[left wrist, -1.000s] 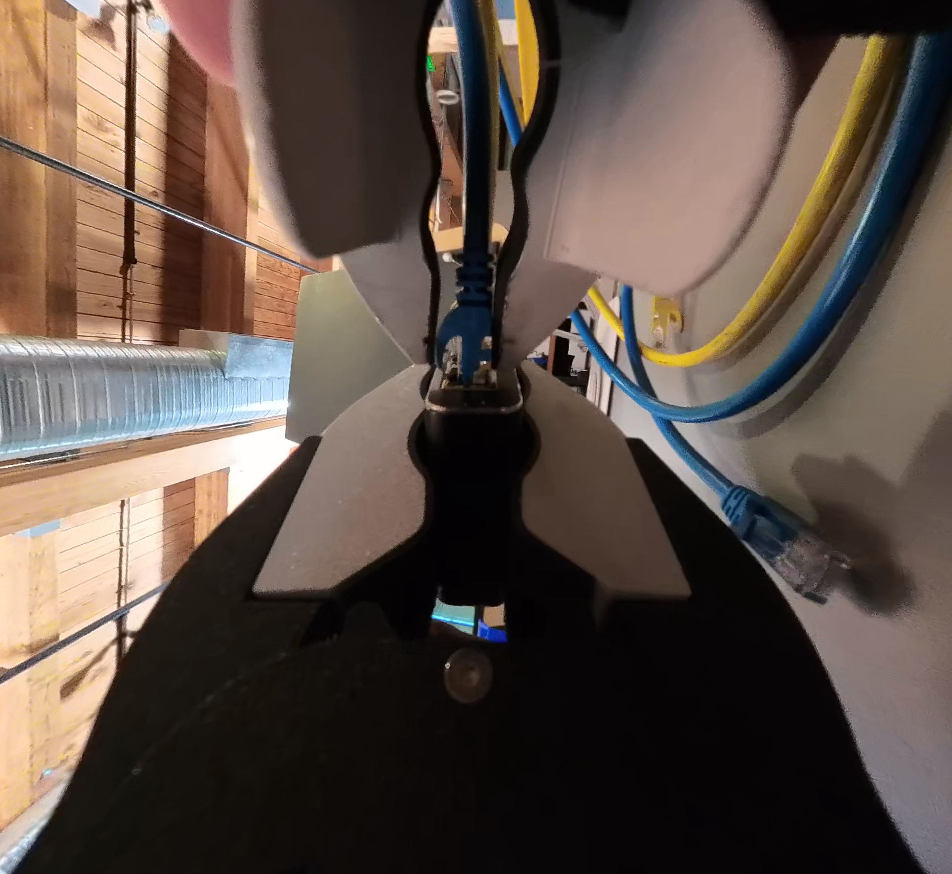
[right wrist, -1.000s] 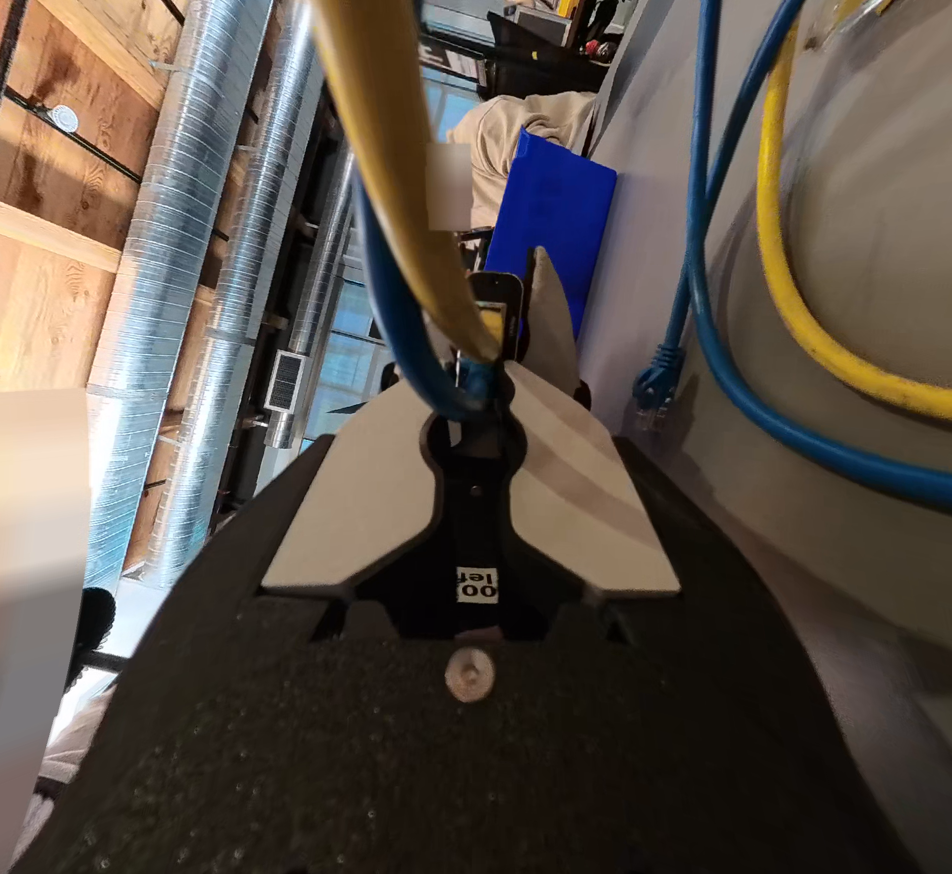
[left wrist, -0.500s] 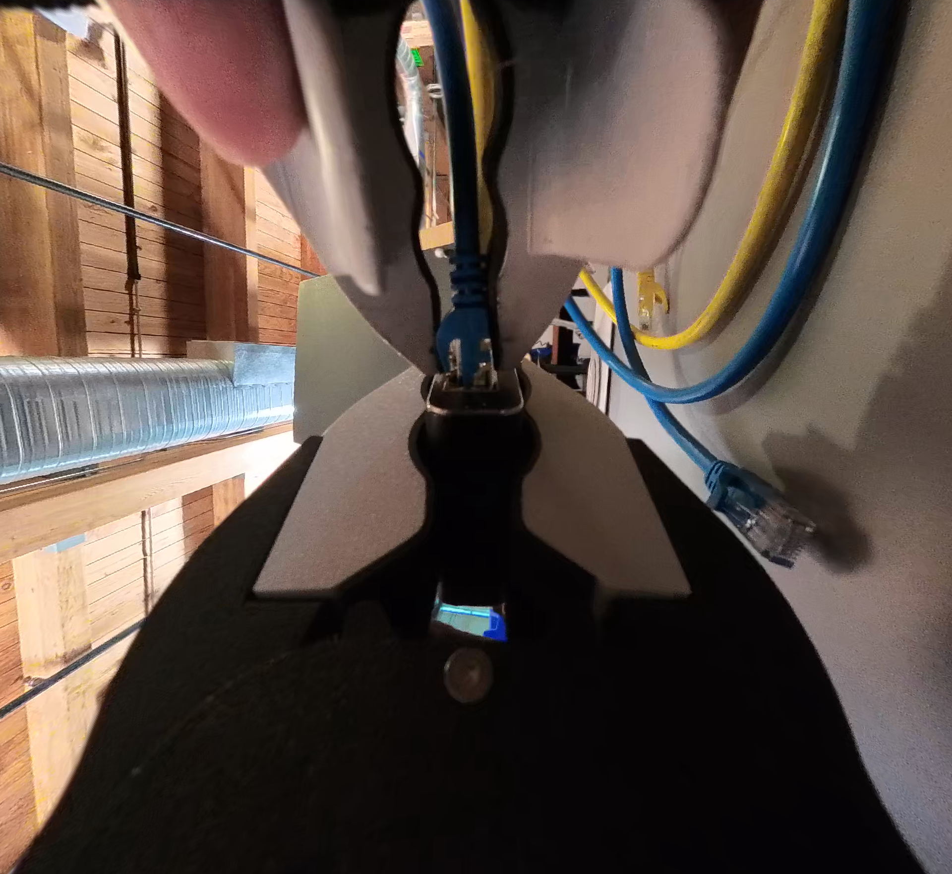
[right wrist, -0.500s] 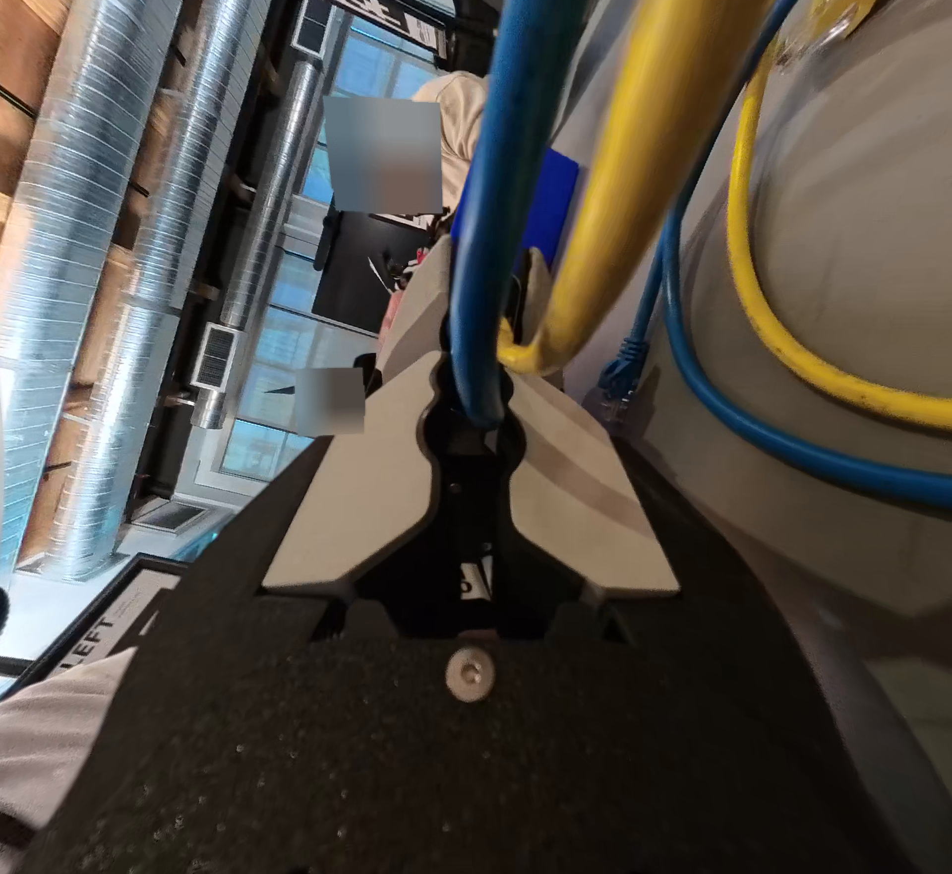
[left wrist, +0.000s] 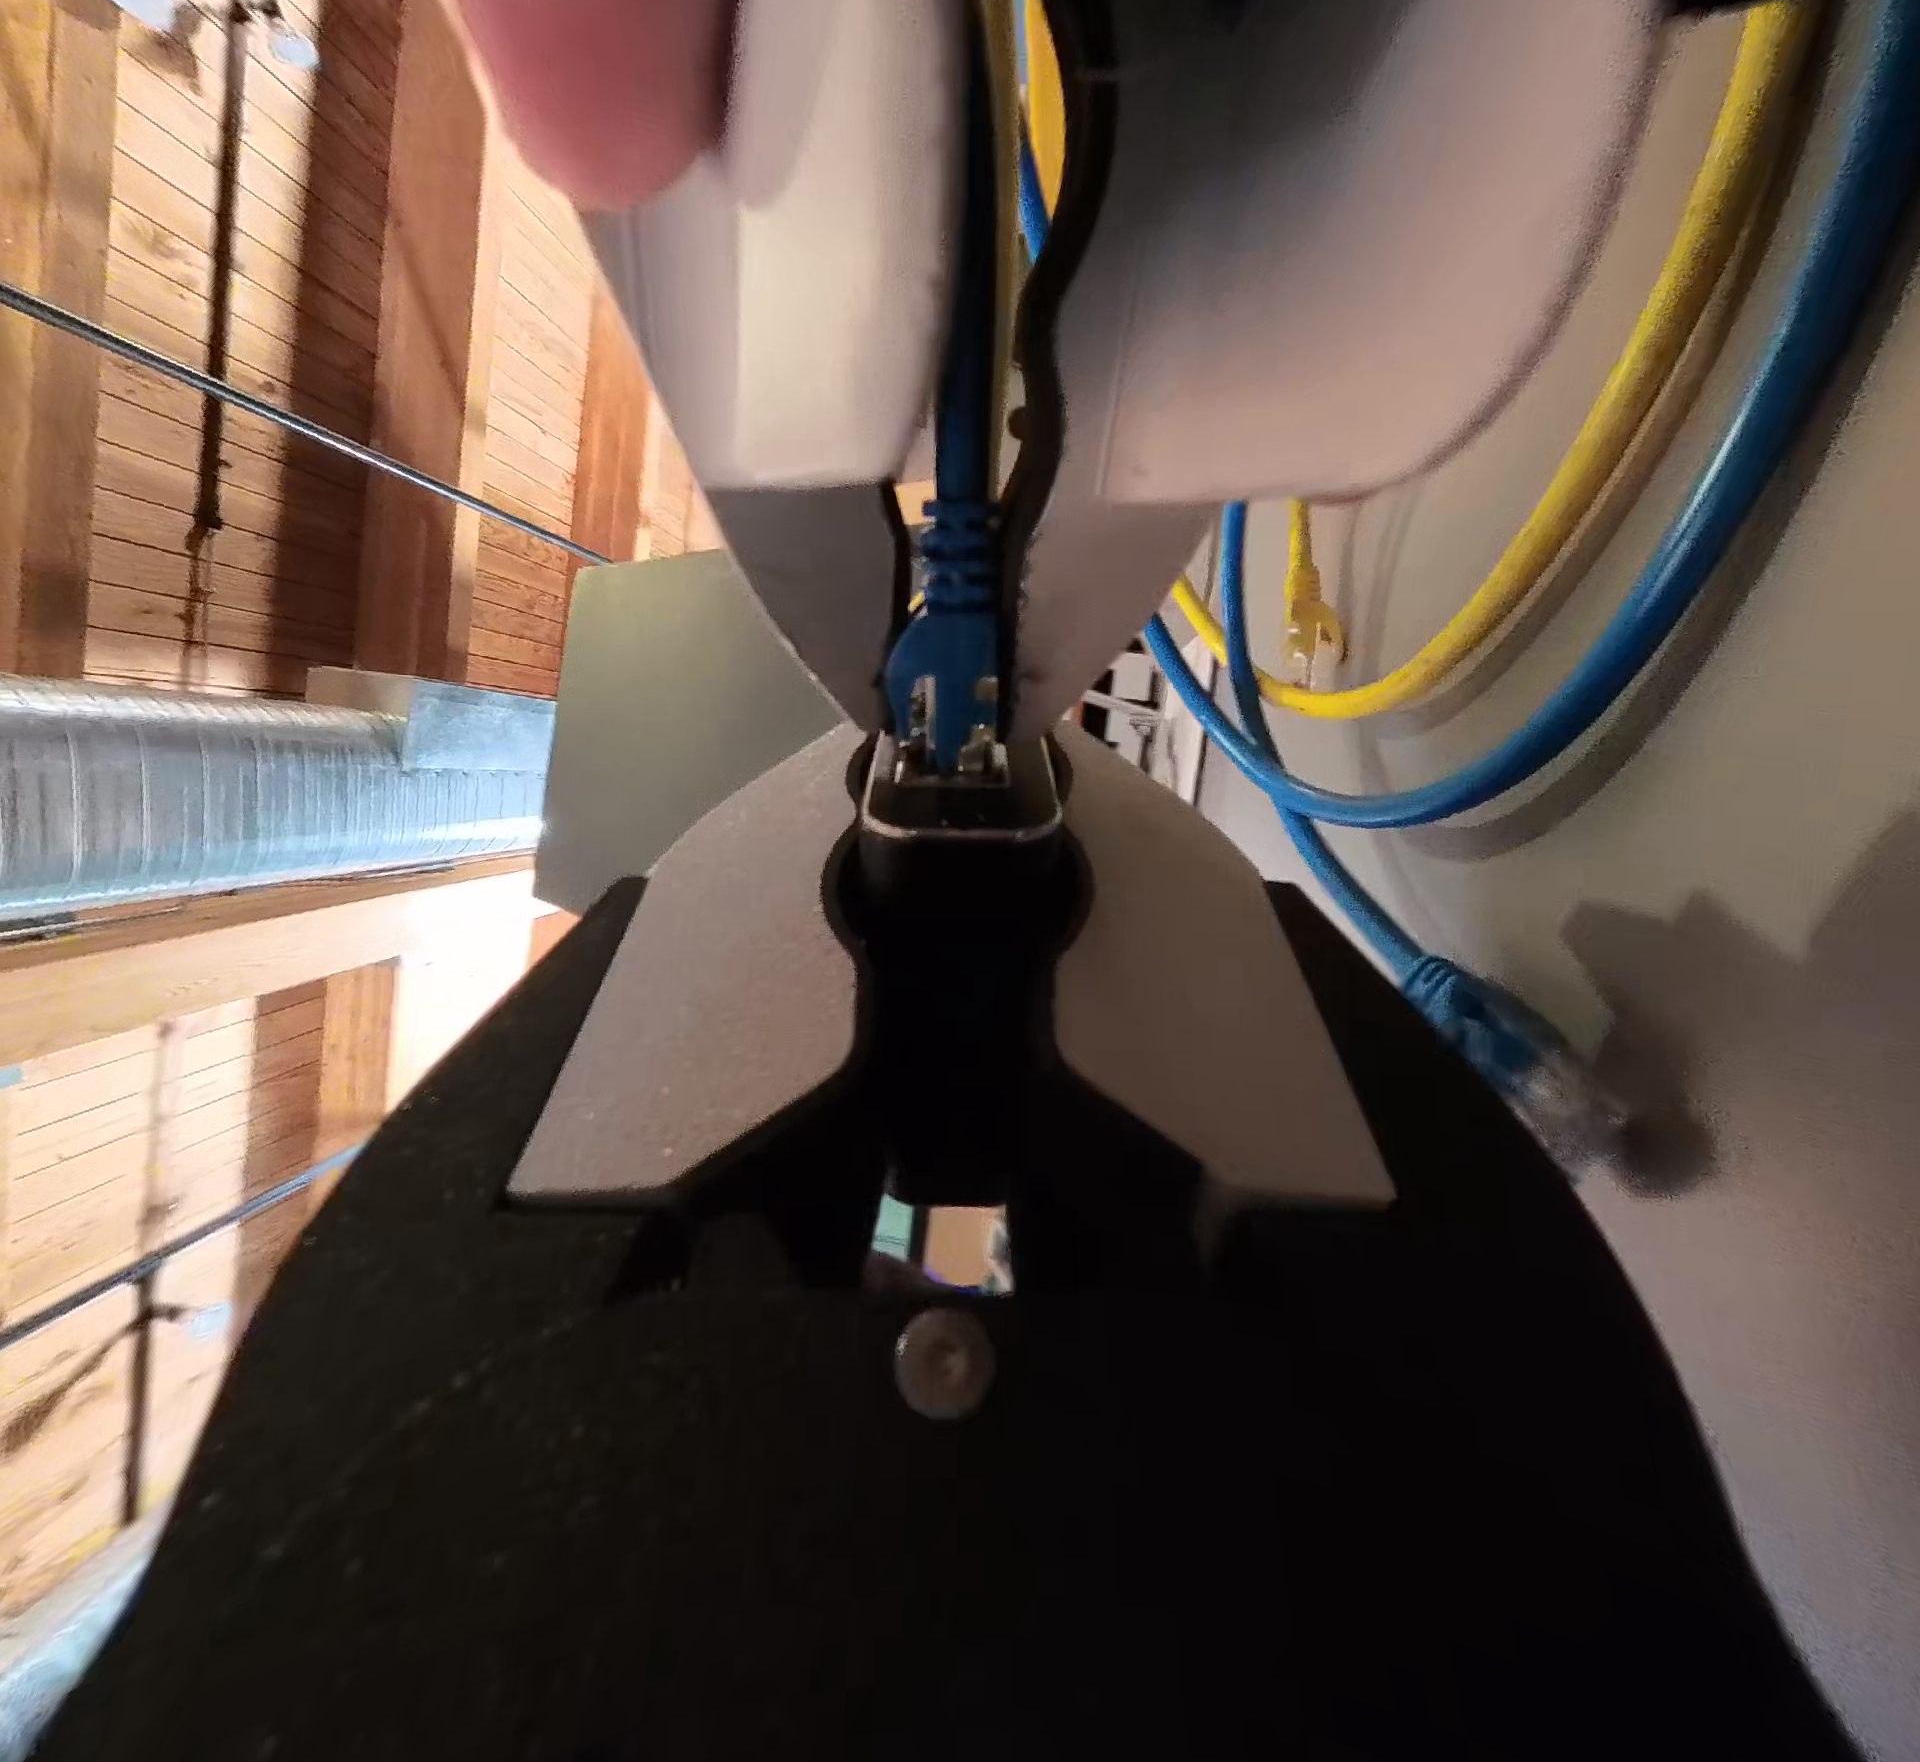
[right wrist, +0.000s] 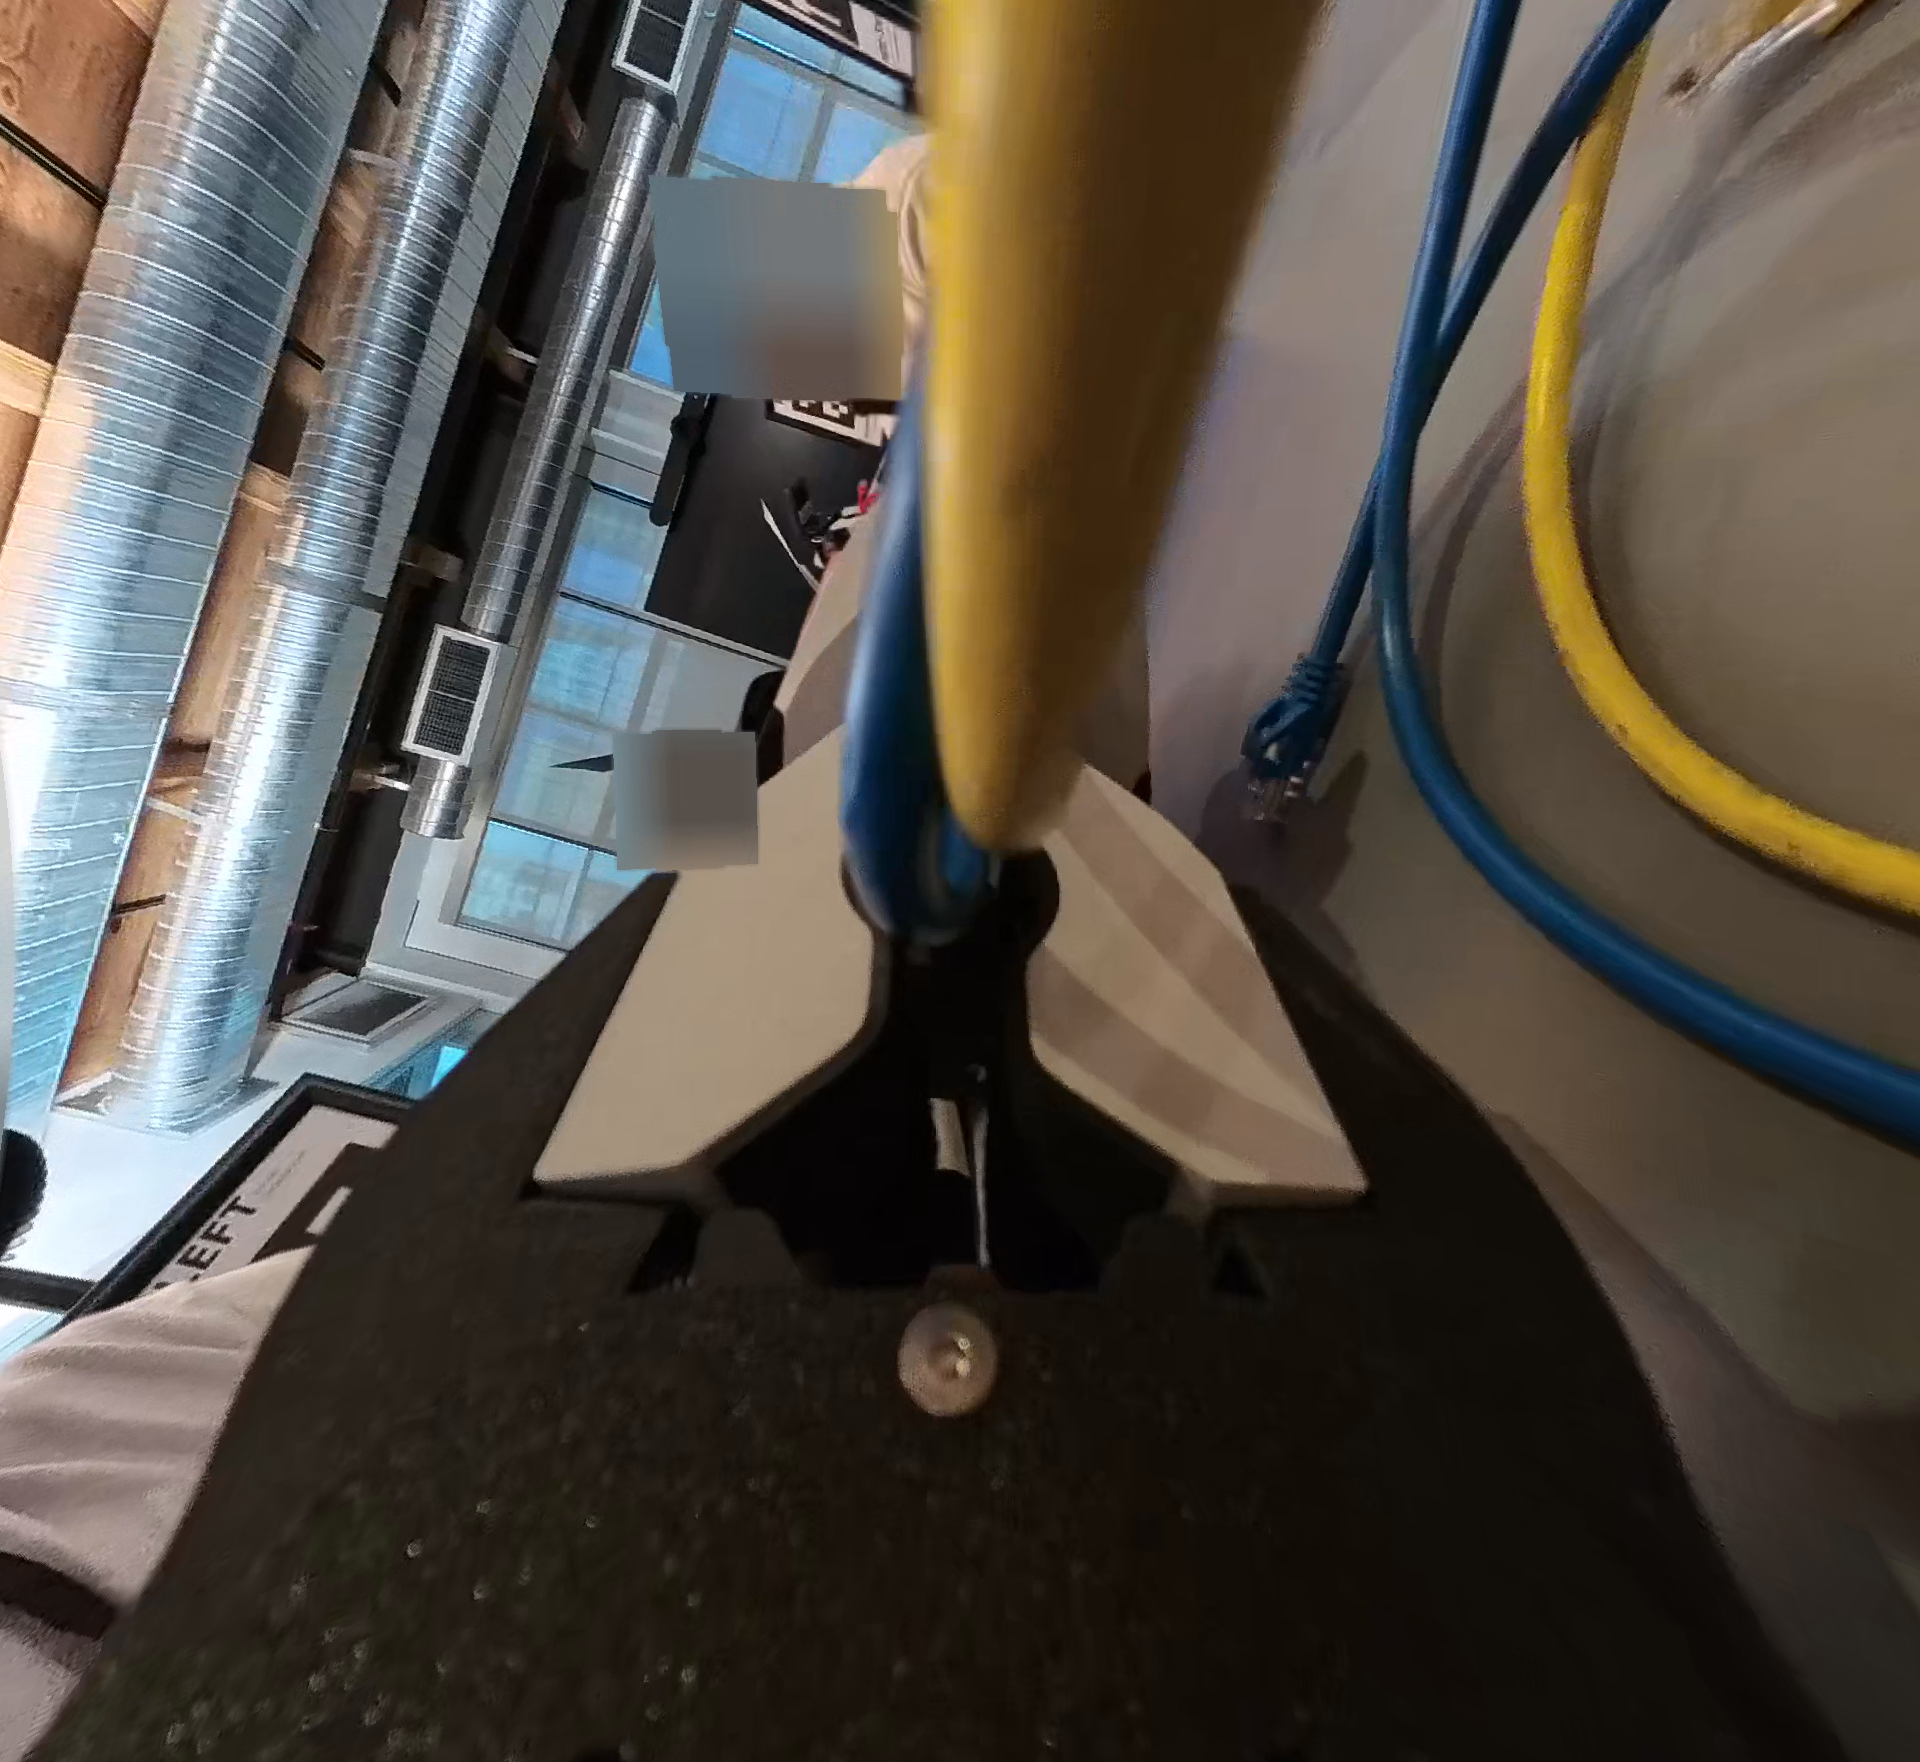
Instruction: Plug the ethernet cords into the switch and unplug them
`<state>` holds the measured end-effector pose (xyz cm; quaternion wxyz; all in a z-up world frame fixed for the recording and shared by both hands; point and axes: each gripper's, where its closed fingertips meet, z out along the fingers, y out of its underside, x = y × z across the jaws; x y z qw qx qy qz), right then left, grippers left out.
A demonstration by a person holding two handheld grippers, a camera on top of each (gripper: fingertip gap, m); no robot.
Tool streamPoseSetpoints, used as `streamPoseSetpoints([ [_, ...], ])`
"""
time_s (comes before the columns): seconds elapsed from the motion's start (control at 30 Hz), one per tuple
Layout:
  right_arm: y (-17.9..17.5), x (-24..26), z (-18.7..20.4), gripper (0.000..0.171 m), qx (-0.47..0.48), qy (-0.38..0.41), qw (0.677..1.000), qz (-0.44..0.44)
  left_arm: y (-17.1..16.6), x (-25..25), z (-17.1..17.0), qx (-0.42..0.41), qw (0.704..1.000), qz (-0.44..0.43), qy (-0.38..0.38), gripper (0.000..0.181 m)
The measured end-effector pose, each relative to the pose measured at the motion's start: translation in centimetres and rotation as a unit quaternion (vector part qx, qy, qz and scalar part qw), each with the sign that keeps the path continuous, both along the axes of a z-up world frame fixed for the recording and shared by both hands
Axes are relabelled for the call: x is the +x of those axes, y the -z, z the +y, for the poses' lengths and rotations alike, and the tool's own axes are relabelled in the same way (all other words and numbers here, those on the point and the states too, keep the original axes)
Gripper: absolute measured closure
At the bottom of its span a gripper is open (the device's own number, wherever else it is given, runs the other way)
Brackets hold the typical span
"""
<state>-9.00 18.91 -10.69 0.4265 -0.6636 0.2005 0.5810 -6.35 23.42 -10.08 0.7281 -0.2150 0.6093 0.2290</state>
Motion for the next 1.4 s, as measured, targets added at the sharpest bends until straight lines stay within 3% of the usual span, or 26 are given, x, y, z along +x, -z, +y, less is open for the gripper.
streamPoseSetpoints([
  [0.03, 0.2, 0.1, 0.0, 0.157, 0.001, -0.001, 1.0, -0.016, 0.4, 0.1, -0.1, -0.018, 1.0, 0.004, 0.001, 0.154],
  [0.1, 0.7, 0.3, 0.0, 0.158, -0.001, -0.003, 0.997, -0.074, 1.4, 0.4, -0.3, -0.067, 0.997, 0.013, 0.019, 0.155],
  [0.17, 0.9, 1.0, 0.1, 0.158, -0.002, -0.003, 0.991, -0.136, 2.6, 0.5, -0.8, -0.159, 0.986, 0.031, 0.045, 0.134],
  [0.27, 0.5, 1.7, 0.1, 0.157, 0.011, -0.023, 0.955, -0.295, 2.8, -0.4, -1.8, -0.282, 0.954, 0.046, 0.088, 0.119],
  [0.33, 0.8, 1.7, -0.7, 0.157, 0.009, -0.079, 0.92, -0.383, 2.5, -1.3, -2.4, -0.387, 0.912, 0.049, 0.128, 0.113],
  [0.43, 0.5, 0.7, -2.2, 0.157, 0.025, -0.17, 0.878, -0.447, 2.9, -1.6, -4.6, -0.572, 0.794, 0.074, 0.193, 0.107],
  [0.5, 0.6, 0.4, -2.7, 0.157, 0.033, -0.214, 0.838, -0.501, 2.5, -1.8, -6.5, -0.642, 0.724, 0.083, 0.239, 0.113],
  [0.57, -0.3, -0.7, -3.2, 0.157, 0.061, -0.25, 0.821, -0.509, 2.8, -2.1, -7.6, -0.674, 0.685, 0.107, 0.257, 0.127],
  [0.67, -1.1, -1.0, -3.0, 0.157, 0.085, -0.253, 0.805, -0.53, 2.4, -2.0, -7.6, -0.698, 0.658, 0.093, 0.266, 0.131],
  [0.73, -1.8, -1.2, -2.6, 0.157, 0.112, -0.231, 0.818, -0.516, 1.9, -2.1, -7.7, -0.729, 0.618, 0.093, 0.278, 0.134],
  [0.83, -3.3, -1.6, -2.6, 0.157, 0.179, -0.186, 0.861, -0.439, 1.2, -2.6, -8.3, -0.769, 0.553, 0.095, 0.307, 0.138],
  [0.87, -3.8, -1.2, -2.6, 0.155, 0.193, -0.162, 0.879, -0.405, 1.1, -2.6, -8.3, -0.779, 0.537, 0.09, 0.31, 0.156],
  [0.93, -3.8, -0.3, -2.5, 0.147, 0.18, -0.134, 0.908, -0.353, 1.2, -2.5, -8.1, -0.8, 0.509, 0.082, 0.308, 0.157],
  [1.07, -2.9, -0.3, -2.1, 0.149, 0.171, -0.12, 0.898, -0.388, 0.7, -2.5, -8.5, -0.814, 0.477, 0.08, 0.323, 0.157],
  [1.13, -3.3, -0.5, -2.3, 0.157, 0.19, -0.127, 0.899, -0.373, 0.3, -2.8, -8.5, -0.819, 0.46, 0.078, 0.334, 0.157],
  [1.4, -3.4, -1.3, -2.7, 0.155, 0.214, -0.17, 0.904, -0.328, 0.0, -3.3, -9.3, -0.838, 0.407, 0.1, 0.351, 0.157],
])
